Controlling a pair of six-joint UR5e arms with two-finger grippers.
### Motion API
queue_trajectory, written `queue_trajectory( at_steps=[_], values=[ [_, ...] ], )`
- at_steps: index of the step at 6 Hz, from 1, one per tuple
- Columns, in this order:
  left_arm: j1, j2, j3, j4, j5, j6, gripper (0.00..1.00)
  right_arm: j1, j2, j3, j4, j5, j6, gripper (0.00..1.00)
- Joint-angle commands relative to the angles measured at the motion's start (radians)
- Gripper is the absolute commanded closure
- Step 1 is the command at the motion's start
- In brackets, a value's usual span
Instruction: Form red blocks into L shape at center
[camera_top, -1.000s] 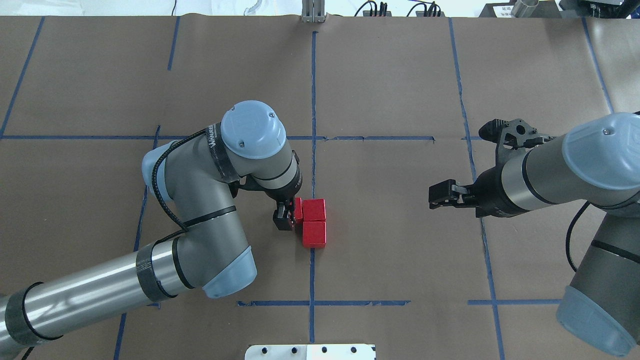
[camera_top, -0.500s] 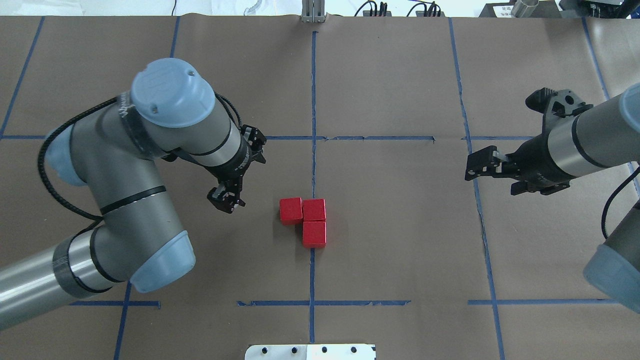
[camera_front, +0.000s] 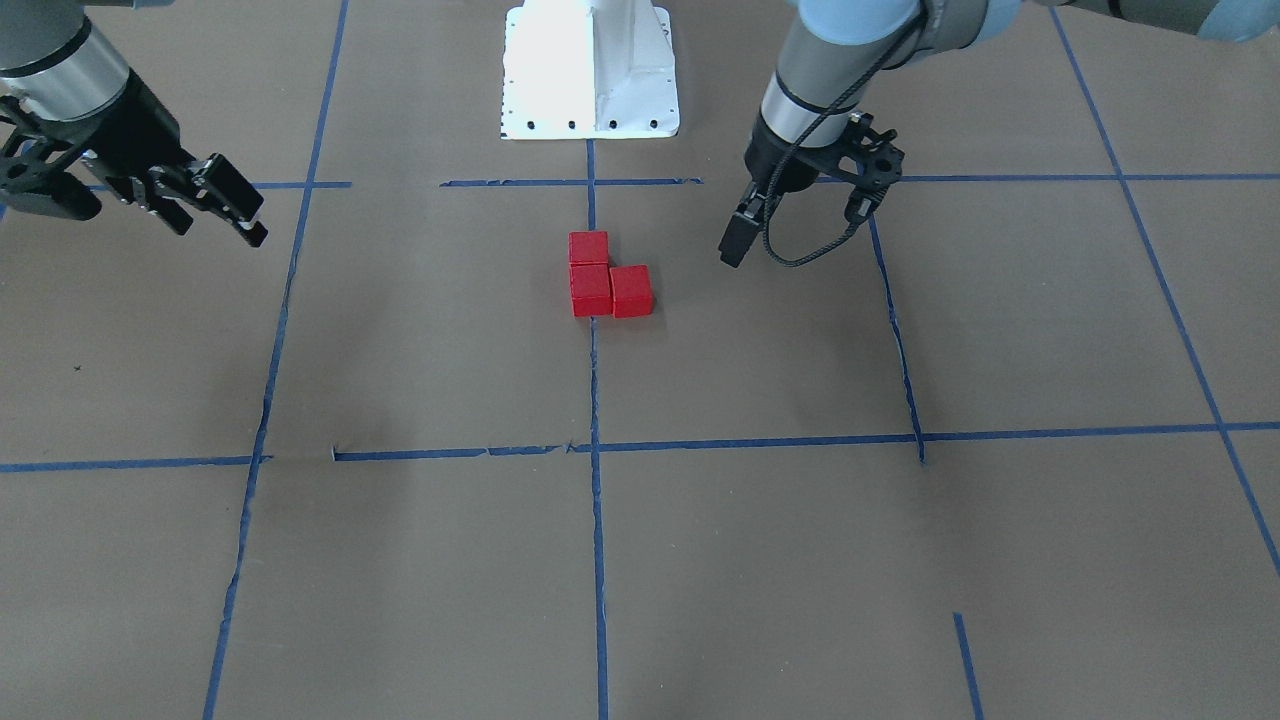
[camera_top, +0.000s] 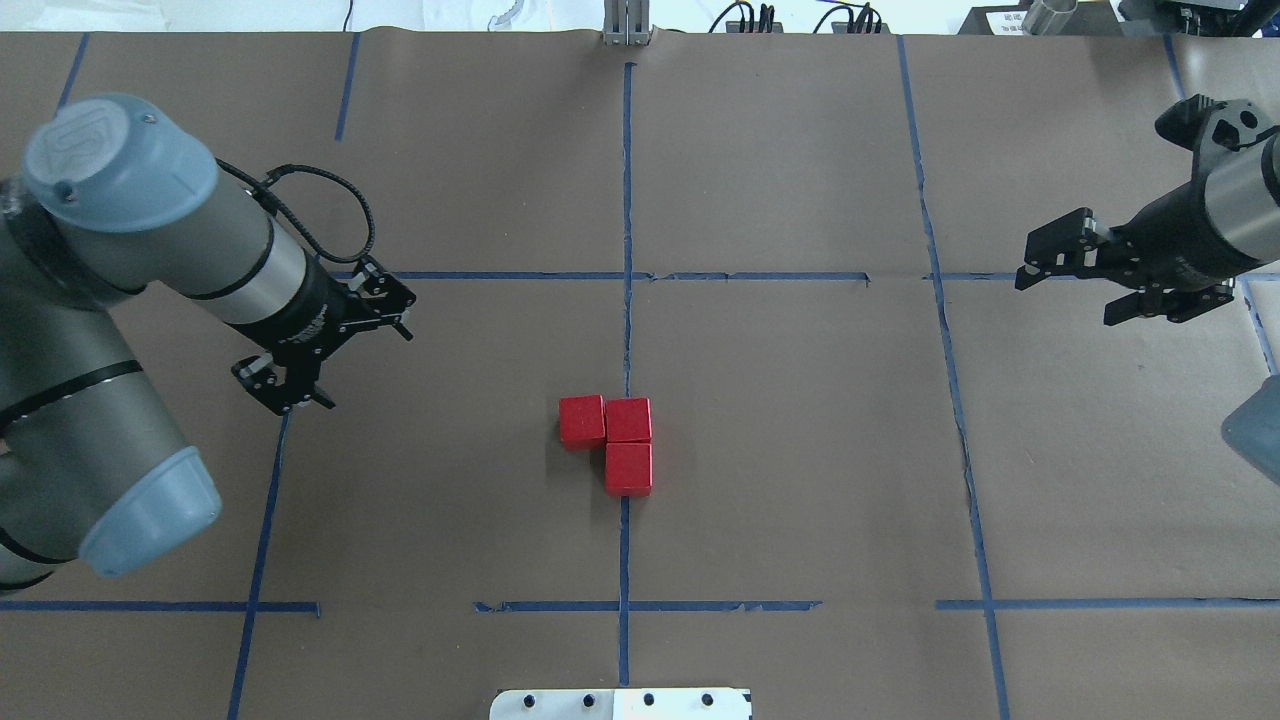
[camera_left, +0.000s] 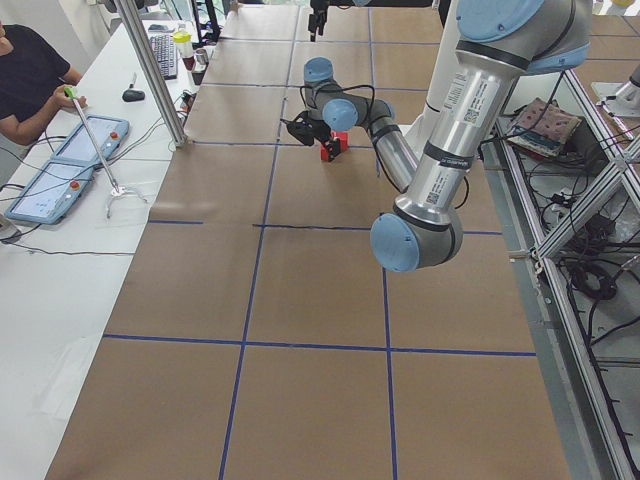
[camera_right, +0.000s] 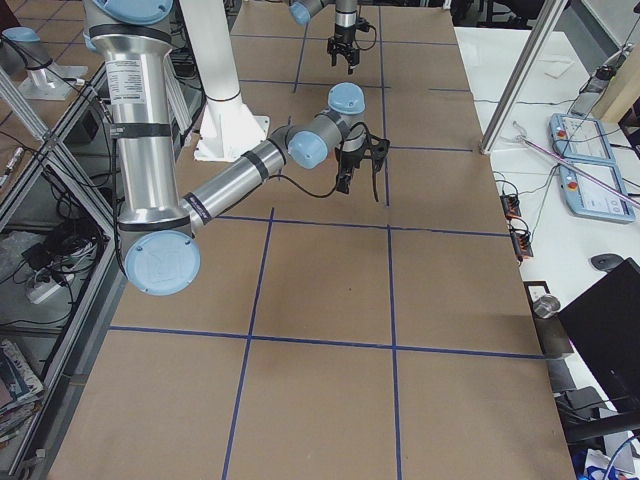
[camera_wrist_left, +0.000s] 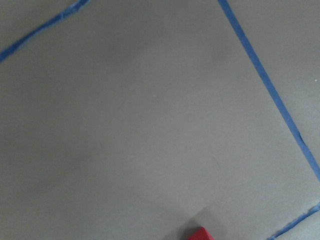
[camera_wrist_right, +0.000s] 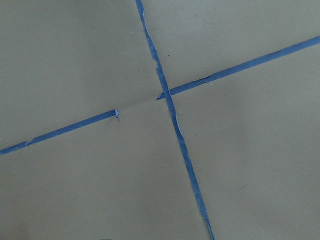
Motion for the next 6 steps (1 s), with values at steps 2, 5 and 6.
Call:
queue_trajectory(
  at_steps=[2,5,6],
  values=[
    [-0.197,0.167,-0.017,-0.003,-0.135,0.581,0.00,0.134,-0.070,-0.060,-0.001,0.121,-0.196,0.00],
    [-0.472,0.344,0.004,0.011,-0.152,1.176,0.00,0.292,-0.136,-0.156,-0.002,0.125,-0.484,0.00],
    [-0.565,0.367,0.049,0.014,-0.155,1.343,0.00,0.323,-0.147,-0.198,-0.002,0.127,-0.565,0.00]
  ],
)
